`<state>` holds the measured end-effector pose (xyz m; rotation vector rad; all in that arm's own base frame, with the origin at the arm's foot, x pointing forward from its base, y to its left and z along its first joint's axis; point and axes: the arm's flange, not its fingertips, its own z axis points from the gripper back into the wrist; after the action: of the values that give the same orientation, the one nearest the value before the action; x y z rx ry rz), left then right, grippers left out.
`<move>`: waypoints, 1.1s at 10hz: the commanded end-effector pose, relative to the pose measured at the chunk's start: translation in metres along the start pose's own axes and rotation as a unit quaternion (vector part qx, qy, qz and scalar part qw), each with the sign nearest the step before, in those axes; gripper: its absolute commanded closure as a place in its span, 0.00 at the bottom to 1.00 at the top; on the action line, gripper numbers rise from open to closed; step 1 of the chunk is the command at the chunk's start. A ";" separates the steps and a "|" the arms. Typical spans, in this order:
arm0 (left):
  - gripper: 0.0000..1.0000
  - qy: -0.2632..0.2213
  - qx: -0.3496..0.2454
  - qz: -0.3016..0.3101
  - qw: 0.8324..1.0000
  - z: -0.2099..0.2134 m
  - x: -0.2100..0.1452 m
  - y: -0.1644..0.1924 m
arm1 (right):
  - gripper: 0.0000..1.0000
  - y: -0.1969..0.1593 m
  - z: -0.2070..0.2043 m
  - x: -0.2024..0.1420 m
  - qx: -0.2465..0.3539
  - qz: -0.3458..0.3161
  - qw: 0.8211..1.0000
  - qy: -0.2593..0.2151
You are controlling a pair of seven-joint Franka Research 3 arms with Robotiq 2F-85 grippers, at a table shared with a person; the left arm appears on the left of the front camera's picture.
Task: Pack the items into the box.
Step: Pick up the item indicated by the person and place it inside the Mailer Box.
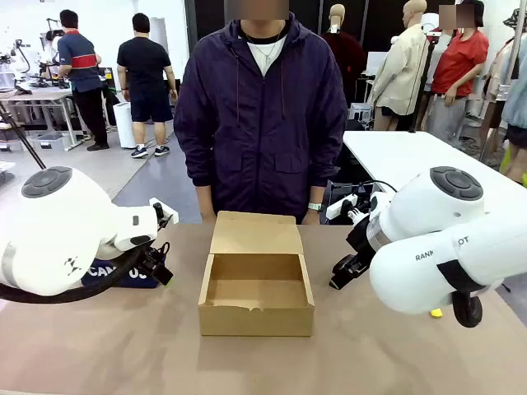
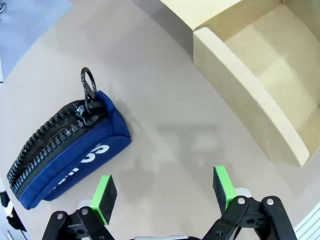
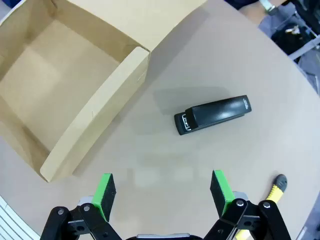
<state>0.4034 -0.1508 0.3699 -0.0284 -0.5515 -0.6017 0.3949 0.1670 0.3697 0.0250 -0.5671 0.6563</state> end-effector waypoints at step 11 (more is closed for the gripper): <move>0.00 0.000 0.000 0.000 1.000 0.000 0.000 0.000 | 0.00 0.000 0.000 0.000 0.000 0.000 1.000 0.000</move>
<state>0.4034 -0.1508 0.3699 -0.0284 -0.5515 -0.6017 0.3949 0.1671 0.3695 0.0246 -0.5667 0.6569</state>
